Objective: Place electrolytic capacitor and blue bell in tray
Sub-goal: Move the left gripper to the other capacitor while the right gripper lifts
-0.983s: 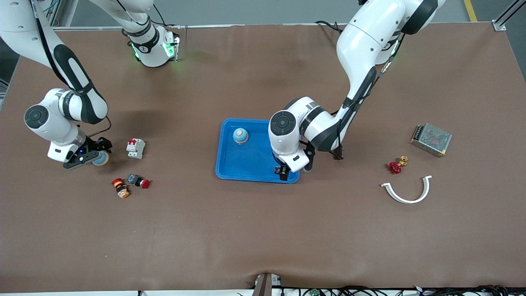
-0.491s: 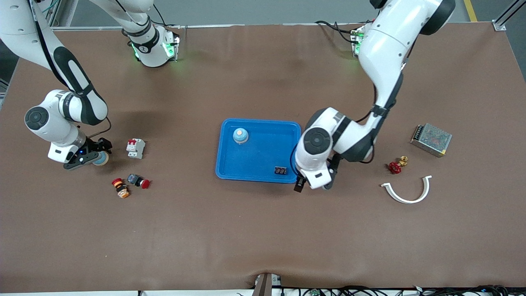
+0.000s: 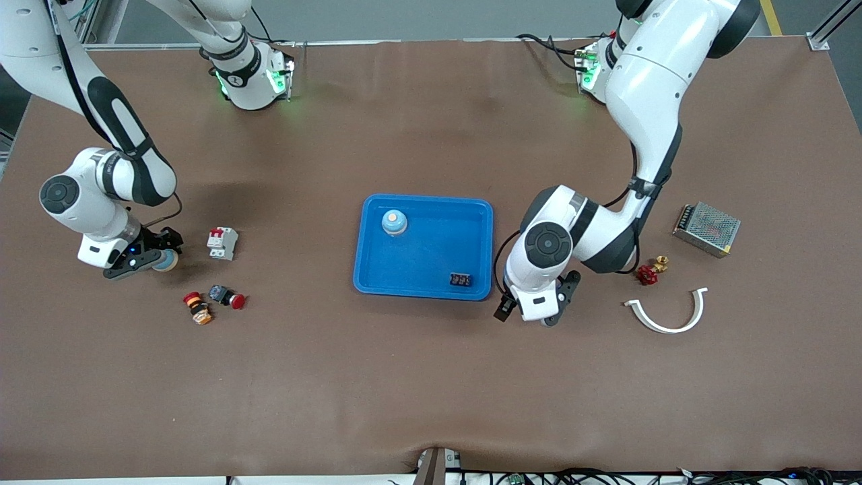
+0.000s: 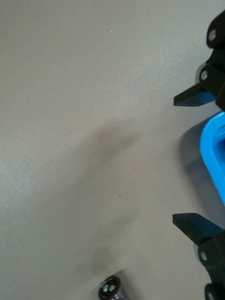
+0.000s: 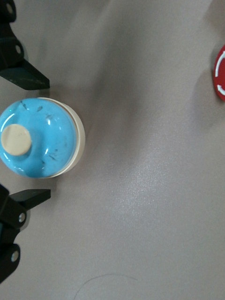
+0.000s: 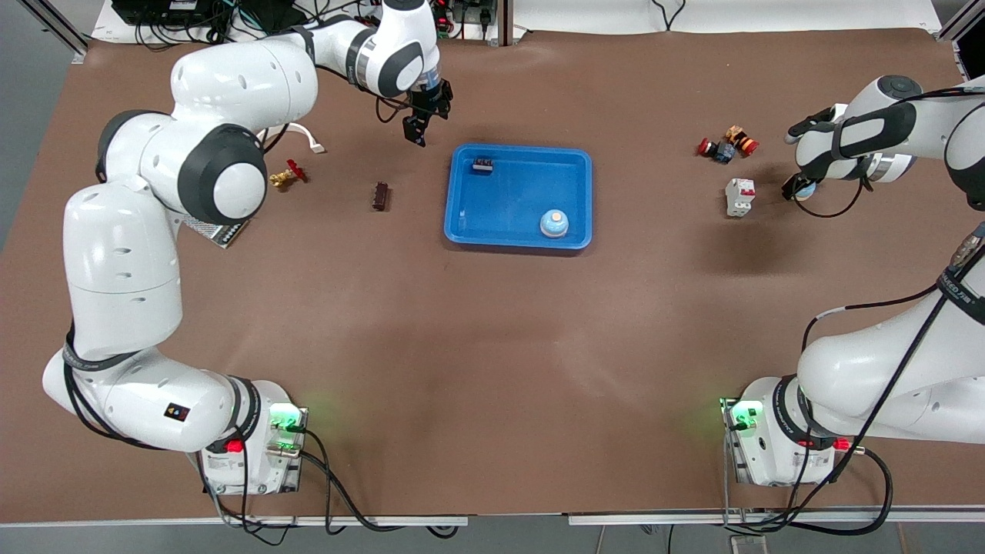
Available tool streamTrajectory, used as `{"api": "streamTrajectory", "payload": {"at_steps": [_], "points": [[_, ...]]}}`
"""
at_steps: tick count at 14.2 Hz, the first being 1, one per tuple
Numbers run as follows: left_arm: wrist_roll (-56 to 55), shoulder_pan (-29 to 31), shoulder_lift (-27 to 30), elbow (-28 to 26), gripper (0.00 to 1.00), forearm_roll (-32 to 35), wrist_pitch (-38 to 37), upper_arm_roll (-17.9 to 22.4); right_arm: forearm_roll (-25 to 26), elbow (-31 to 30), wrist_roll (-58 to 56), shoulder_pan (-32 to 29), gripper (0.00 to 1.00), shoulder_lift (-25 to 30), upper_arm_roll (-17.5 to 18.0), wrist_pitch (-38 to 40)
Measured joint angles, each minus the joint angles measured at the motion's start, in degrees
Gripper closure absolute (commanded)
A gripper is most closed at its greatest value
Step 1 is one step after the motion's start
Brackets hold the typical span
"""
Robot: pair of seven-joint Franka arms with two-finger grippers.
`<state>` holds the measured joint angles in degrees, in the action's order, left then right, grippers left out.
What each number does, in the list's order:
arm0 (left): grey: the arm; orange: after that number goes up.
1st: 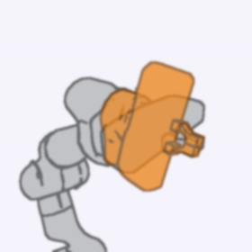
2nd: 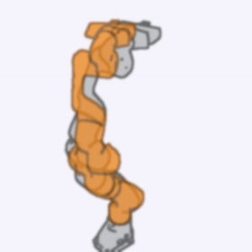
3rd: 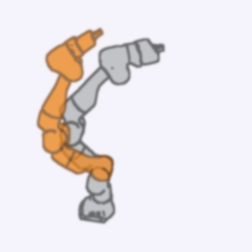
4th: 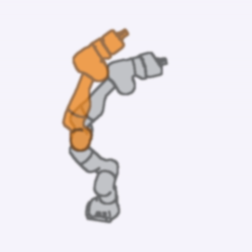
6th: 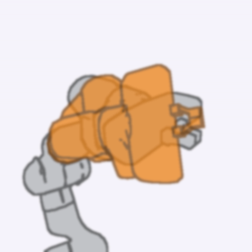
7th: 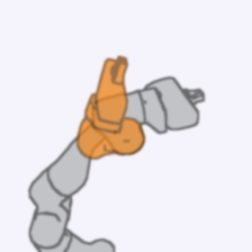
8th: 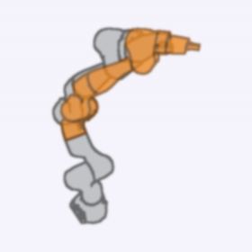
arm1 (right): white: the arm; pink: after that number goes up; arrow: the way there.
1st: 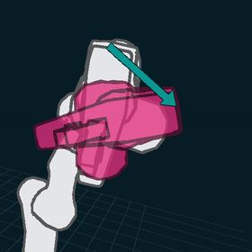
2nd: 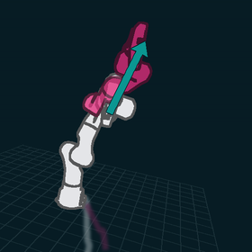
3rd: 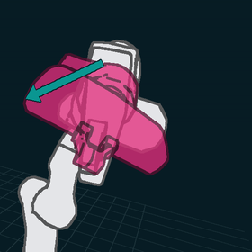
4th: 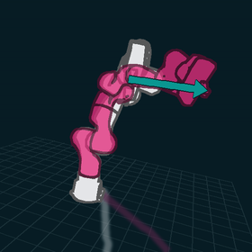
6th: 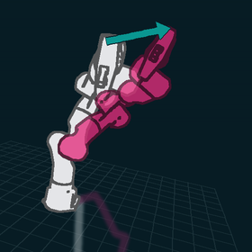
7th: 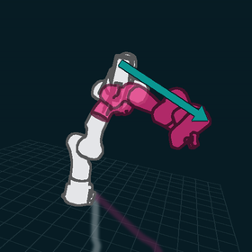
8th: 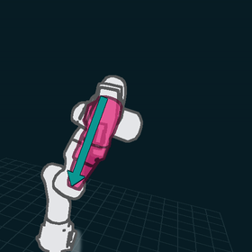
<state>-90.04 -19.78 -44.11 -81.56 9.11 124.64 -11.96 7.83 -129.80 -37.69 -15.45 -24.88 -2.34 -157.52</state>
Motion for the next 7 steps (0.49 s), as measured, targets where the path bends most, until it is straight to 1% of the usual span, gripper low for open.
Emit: {"api": "streamTrajectory", "payload": {"at_steps": [2, 3, 4, 6, 7], "points": [[3.08, 0.57, 0.01, 0.04, 0.0, 0.0, 0.03, 0.0, 0.0, 0.05, 0.02, 0.0, 0.23, -0.04, 0.12, 0.0], [5.49, 0.71, 0.01, 0.05, 0.0, 0.0, 0.04, 0.0, 0.0, 0.07, 0.02, 0.0, 0.29, -0.07, 0.23, 0.0], [8.36, 0.7, 0.01, 0.06, 0.0, 0.0, 0.05, 0.0, 0.0, 0.1, 0.04, 0.0, 0.37, -0.11, 0.3, 0.0], [14.35, 0.71, 0.02, 0.11, 0.0, 0.17, 0.06, 0.0, -0.01, 0.13, 0.04, 0.0, 0.61, -0.03, 0.44, 0.16], [16.08, 0.68, 0.02, 0.11, 0.0, 0.43, 0.06, 0.0, -0.01, 0.18, 0.04, 0.0, 0.65, -0.09, 0.48, 0.16]]}}
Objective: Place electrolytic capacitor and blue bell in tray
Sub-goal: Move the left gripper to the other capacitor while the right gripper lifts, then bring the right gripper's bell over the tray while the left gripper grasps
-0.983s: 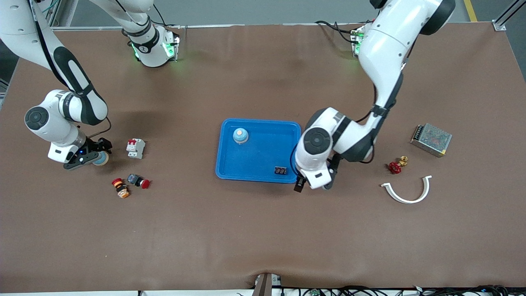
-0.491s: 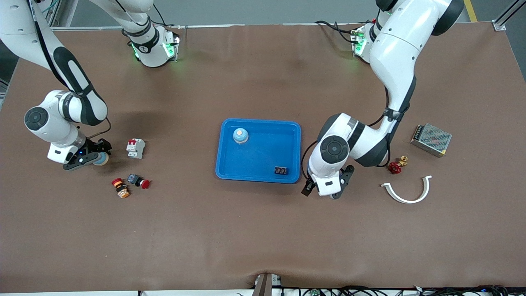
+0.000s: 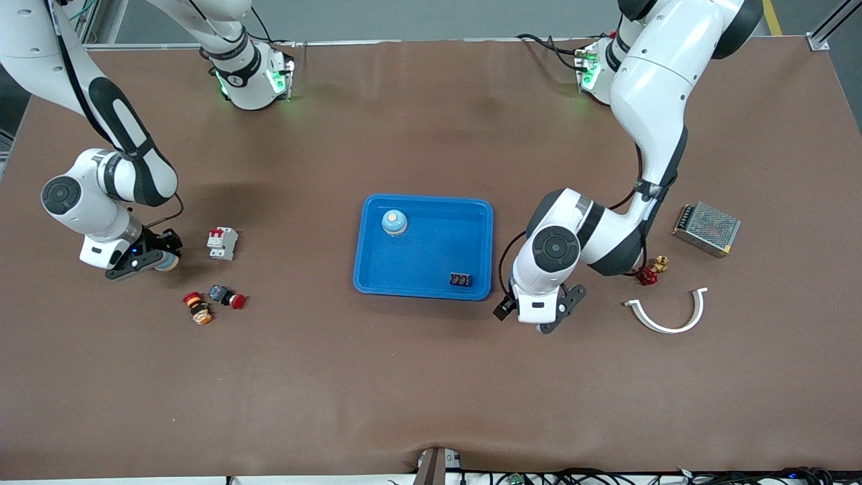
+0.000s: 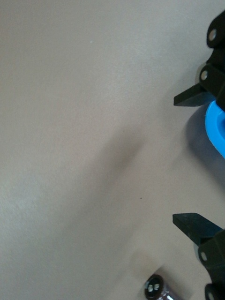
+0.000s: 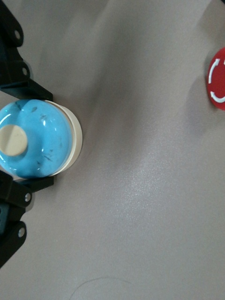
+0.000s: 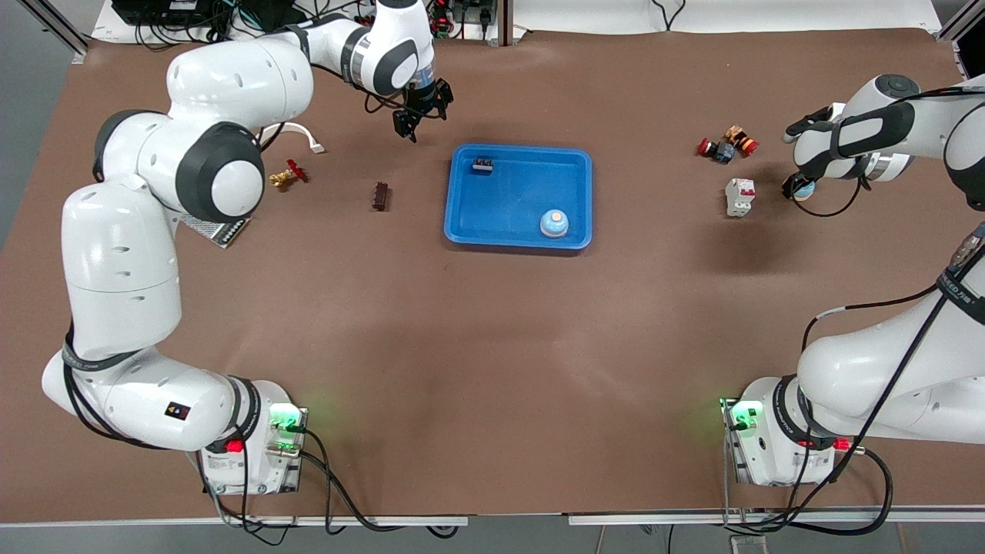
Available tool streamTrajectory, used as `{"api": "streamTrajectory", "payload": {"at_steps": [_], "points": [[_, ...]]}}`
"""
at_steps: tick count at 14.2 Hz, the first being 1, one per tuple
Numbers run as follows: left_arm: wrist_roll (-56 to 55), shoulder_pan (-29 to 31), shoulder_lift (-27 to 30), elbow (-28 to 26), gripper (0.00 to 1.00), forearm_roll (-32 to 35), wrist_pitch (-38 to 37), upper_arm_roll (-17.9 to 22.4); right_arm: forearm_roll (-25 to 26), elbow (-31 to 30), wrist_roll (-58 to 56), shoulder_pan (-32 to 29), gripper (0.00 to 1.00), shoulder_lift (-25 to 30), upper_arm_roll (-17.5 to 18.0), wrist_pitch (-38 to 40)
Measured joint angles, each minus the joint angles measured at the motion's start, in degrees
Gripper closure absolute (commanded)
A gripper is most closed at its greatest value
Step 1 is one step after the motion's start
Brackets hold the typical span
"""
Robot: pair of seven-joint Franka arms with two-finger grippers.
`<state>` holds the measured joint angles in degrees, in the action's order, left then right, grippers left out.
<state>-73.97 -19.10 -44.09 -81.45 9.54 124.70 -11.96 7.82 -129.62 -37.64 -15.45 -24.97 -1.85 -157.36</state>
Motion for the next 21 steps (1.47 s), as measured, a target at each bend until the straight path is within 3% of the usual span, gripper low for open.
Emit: {"api": "streamTrajectory", "payload": {"at_steps": [6, 9, 12, 14, 17, 21], "points": [[11.85, 0.62, 0.04, -0.29, 0.0, 3.81, -0.51, 0.02, -0.17, 1.27, 0.11, 0.0, 0.65, -0.2, 1.07, 2.1], [19.05, 1.12, 1.51, -3.66, 0.0, 4.12, -1.57, -0.06, -2.87, 7.85, 0.37, 0.07, 0.65, 0.11, 3.57, 15.44], [24.82, 4.68, 6.74, -11.49, 0.0, 4.13, 0.97, -2.2, -5.52, 19.46, 2.04, 0.96, 0.65, 1.23, 5.72, 34.56], [26.9, 6.15, 10.87, -19.4, 0.0, 4.17, 7.88, -3.07, -5.66, 26.29, 6.84, 3.37, 0.65, 1.87, 6.05, 43.38], [29.69, 6.46, 15.35, -29.84, 0.0, 4.9, 15.79, -3.11, -5.76, 33.4, 17.22, 8.88, 0.65, 2.15, 6.28, 52.1], [32.06, 7.44, 18.69, -38.25, 0.0, 8.85, 20.89, -3.14, -5.98, 38.24, 37.45, 20.07, 0.65, 2.65, 6.63, 56.41]]}}
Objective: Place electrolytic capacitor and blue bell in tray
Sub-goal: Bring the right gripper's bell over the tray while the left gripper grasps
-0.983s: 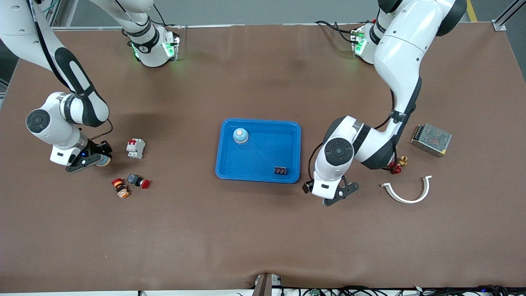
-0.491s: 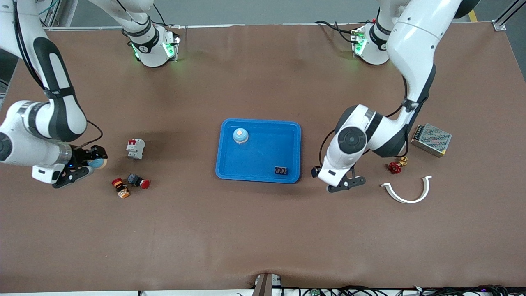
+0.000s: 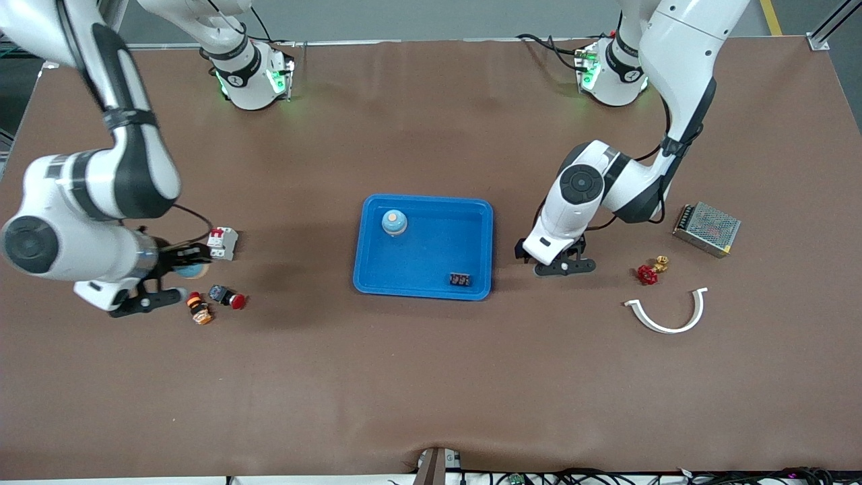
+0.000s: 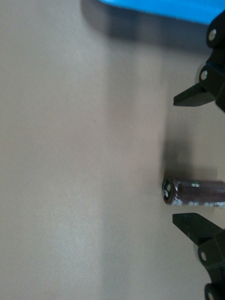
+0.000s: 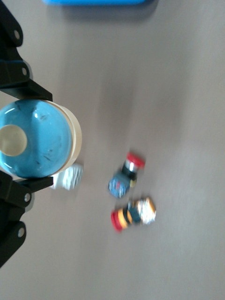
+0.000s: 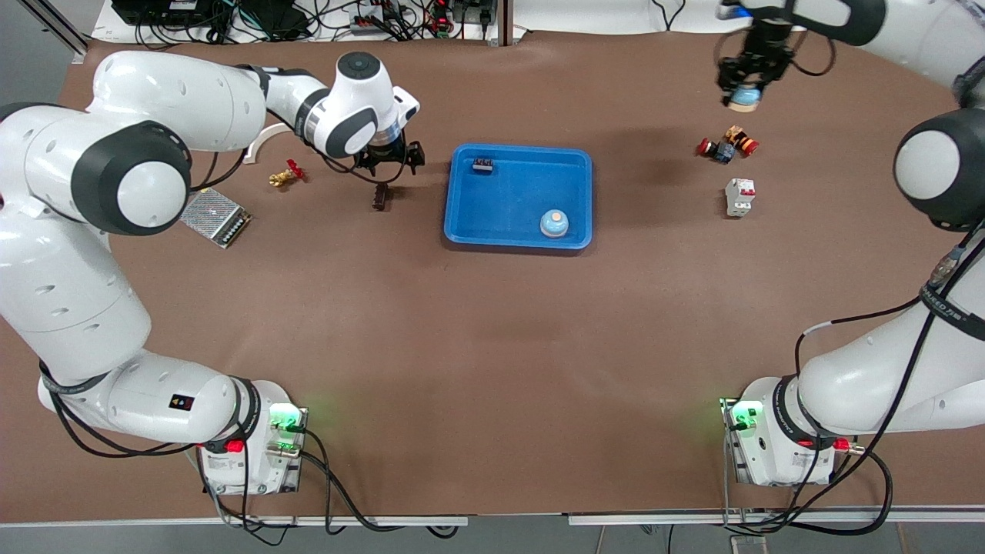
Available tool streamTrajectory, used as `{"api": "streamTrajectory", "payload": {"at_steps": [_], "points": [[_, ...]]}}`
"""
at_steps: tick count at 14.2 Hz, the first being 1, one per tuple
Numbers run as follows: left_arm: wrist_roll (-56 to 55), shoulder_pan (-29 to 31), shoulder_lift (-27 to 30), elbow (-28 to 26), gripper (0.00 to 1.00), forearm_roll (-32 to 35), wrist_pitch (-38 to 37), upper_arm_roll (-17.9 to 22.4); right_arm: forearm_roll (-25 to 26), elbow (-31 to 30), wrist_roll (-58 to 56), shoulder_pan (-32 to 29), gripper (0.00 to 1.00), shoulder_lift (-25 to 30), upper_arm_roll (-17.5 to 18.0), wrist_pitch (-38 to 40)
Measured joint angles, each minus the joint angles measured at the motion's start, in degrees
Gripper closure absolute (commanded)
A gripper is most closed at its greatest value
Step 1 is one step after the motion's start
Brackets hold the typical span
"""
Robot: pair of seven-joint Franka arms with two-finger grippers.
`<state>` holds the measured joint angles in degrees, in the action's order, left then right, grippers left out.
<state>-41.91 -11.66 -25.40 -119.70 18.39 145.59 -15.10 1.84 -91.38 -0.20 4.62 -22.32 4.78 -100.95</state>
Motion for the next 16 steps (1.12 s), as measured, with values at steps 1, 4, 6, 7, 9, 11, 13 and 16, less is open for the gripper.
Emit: {"api": "streamTrajectory", "payload": {"at_steps": [1, 4, 6, 7, 9, 11, 13, 16], "points": [[0.47, 0.67, 0.58, -1.74, 0.0, 0.99, 1.68, 0.0, -0.17, 0.19, 5.66, 3.22, 0.65, 0.08, 0.05, 0.05], [1.33, 2.99, 1.54, -6.56, 0.0, 4.4, 7.67, -0.01, -3.02, 0.16, 18.45, 10.65, 0.65, 0.03, 0.08, 0.16], [1.47, 4.32, 1.55, -8.29, 0.0, 5.68, 9.7, -0.01, -4.37, 0.13, 23.22, 13.28, 0.65, -0.04, 0.04, -0.36], [1.49, 4.55, 1.55, -8.67, 0.0, 5.83, 9.94, -0.02, -4.78, 0.1, 24.99, 14.34, 0.65, -0.15, 0.02, -1.36], [1.49, 4.56, 1.56, -8.86, 0.0, 5.85, 10.01, -0.11, -5.17, 0.0, 28.82, 16.64, 0.65, -0.61, 0.02, -3.98], [1.49, 4.55, 1.56, -9.08, 0.0, 5.86, 10.01, -0.23, -5.26, -0.25, 33.56, 19.65, 0.65, -1.6, 0.01, -7.22], [1.49, 4.55, 1.51, -9.42, 0.0, 5.86, 10.01, -0.27, -5.26, -0.6, 37.5, 22.51, 0.65, -3.1, 0.0, -10.51], [1.44, 4.55, 0.99, -9.78, 0.0, 5.86, 10.01, -0.29, -5.27, -0.9, 41.17, 25.15, 0.65, -5.38, -0.02, -13.81]]}}
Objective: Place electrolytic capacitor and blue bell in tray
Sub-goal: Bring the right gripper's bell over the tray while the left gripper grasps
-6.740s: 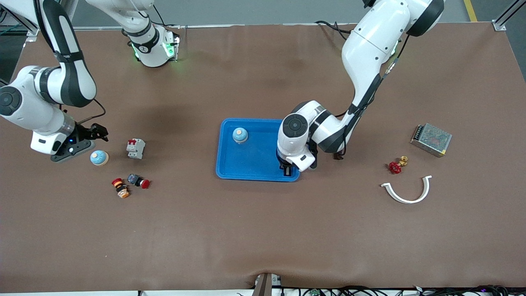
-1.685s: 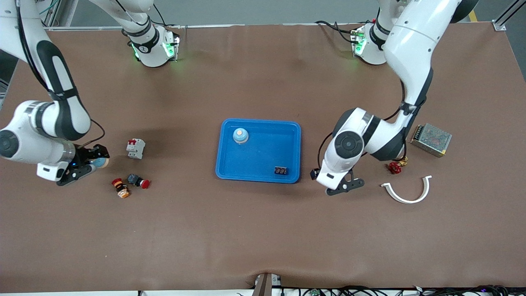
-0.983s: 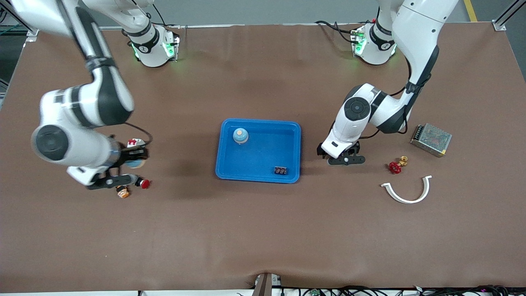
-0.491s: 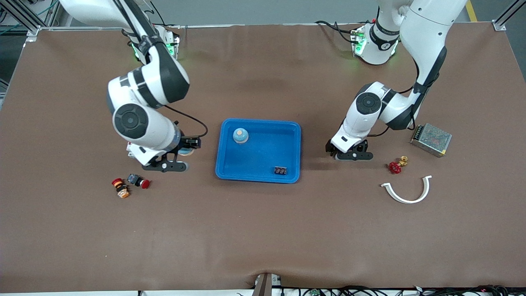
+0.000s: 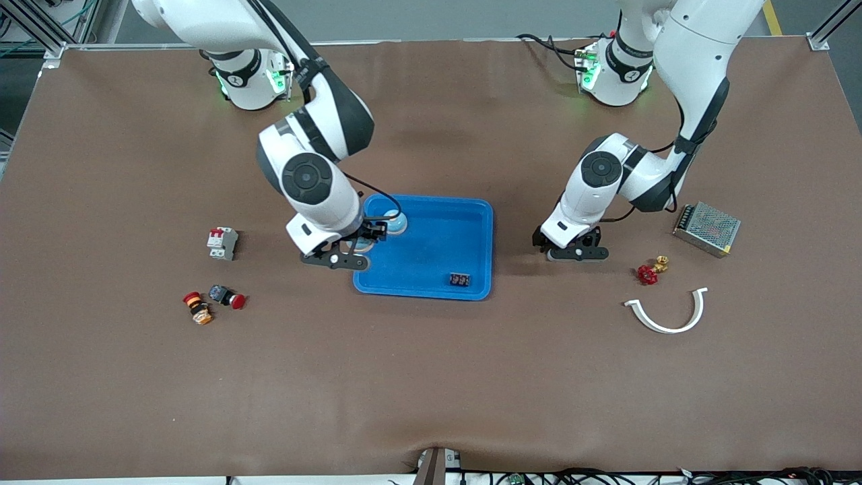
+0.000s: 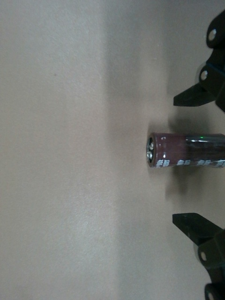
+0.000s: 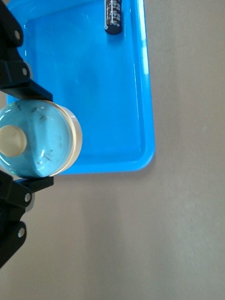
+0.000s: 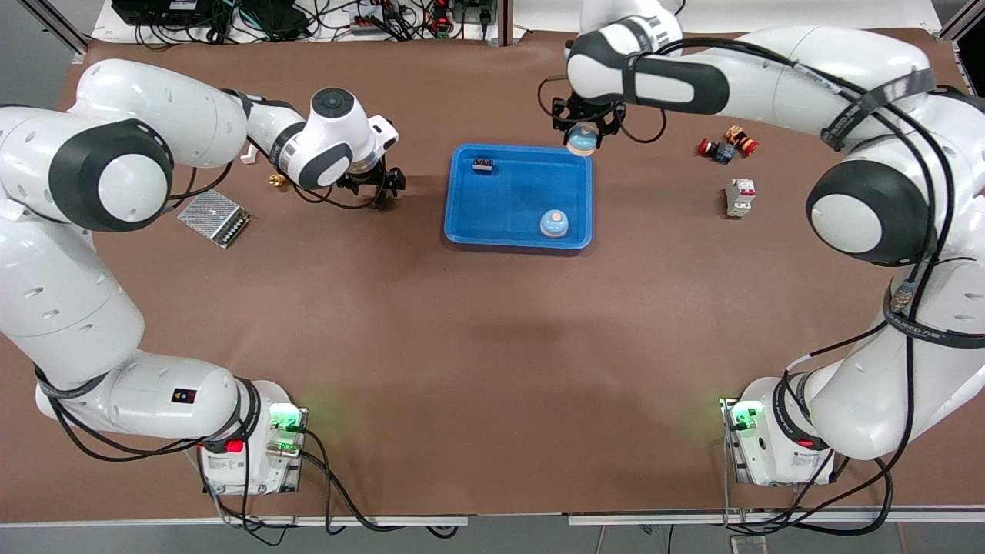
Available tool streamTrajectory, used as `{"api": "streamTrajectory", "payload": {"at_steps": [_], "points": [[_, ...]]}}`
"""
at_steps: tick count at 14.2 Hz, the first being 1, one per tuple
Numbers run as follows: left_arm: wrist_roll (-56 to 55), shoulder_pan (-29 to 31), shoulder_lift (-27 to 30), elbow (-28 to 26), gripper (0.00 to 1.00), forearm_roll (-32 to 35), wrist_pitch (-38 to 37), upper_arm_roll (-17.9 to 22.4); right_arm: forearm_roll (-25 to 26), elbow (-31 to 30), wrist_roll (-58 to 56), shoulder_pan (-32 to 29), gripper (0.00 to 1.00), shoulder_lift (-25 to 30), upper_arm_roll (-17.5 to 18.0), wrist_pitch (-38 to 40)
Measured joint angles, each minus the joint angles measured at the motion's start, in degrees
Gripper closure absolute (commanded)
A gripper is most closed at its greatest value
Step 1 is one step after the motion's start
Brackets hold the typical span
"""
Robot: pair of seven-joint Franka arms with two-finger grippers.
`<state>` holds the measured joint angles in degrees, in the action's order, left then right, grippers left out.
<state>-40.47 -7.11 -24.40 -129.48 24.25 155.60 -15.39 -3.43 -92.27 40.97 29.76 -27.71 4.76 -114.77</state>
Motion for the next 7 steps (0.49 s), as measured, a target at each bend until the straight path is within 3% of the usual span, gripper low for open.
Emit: {"api": "streamTrajectory", "payload": {"at_steps": [5, 6, 7], "points": [[-0.06, 0.0, -0.45, -0.23, 0.0, 0.0, 0.0, -0.02, 0.0, -0.77, 4.21, 2.55, 0.65, -2.84, -0.01, -4.51], [-0.07, 0.0, -0.52, -0.24, 0.26, 0.0, 0.0, -0.03, 0.0, -1.01, 4.54, 2.8, 0.65, -3.26, -0.04, -5.27], [-0.09, 0.0, -0.56, -0.25, 0.34, 0.0, 0.0, -0.03, 0.0, -1.5, 4.65, 2.9, 0.65, -3.59, -0.06, -6.35]]}}
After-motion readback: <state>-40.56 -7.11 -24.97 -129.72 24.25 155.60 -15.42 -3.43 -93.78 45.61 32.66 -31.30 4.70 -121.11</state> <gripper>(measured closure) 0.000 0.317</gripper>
